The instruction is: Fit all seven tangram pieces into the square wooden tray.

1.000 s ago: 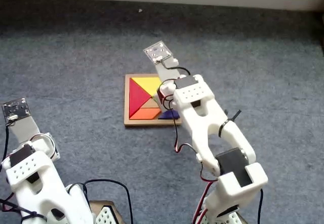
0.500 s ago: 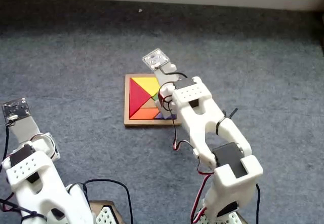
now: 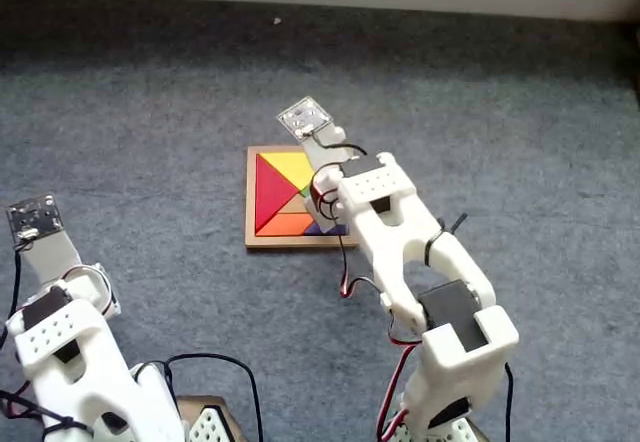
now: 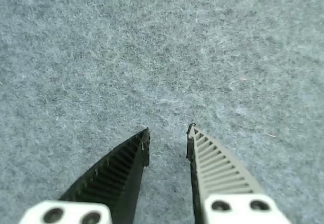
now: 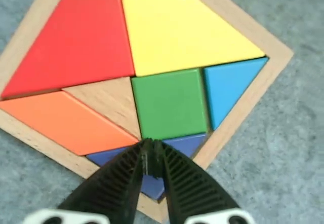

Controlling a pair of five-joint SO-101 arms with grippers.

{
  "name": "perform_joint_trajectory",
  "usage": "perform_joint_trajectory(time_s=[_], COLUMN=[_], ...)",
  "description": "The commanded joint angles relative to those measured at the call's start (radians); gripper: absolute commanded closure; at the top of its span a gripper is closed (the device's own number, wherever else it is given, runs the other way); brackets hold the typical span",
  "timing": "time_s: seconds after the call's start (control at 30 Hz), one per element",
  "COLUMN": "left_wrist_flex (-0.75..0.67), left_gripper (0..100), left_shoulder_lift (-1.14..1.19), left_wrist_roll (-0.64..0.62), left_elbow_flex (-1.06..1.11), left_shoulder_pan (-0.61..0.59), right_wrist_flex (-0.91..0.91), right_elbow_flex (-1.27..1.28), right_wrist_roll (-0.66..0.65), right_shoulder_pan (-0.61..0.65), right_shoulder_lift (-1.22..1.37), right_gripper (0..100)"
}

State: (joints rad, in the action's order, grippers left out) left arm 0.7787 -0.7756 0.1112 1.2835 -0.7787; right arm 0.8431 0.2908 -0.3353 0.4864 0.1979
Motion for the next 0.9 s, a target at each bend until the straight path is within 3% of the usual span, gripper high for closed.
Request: perform_joint_trajectory(time_s=[0.0, 0.2, 0.47, 0.63, 0.87], left_wrist_flex=[-0.018, -0.021, -0.018, -0.015, 0.121], left_gripper=[86, 86, 87, 87, 87], left_shoulder_lift=[-0.018, -0.018, -0.041, -0.214, -0.573], left_wrist_roll=[-0.005, -0.005, -0.009, -0.011, -0.011], left_elbow_flex=[-0.008, -0.008, -0.039, -0.030, 0.035], left_shoulder_pan=[0.021, 0.022, 0.090, 0.186, 0.371], right_wrist_flex=[0.076, 0.216, 0.222, 0.222, 0.222], right_elbow_flex=[-0.004, 0.107, 0.469, 0.697, 0.978], right_wrist_roll=[-0.009, -0.009, -0.009, -0.009, -0.009], right_shoulder_pan=[0.010, -0.045, -0.173, -0.272, -0.352], right_shoulder_lift=[-0.213, -0.513, -0.920, -1.224, -1.589], right_gripper=[98.1, 98.1, 98.1, 98.1, 98.1])
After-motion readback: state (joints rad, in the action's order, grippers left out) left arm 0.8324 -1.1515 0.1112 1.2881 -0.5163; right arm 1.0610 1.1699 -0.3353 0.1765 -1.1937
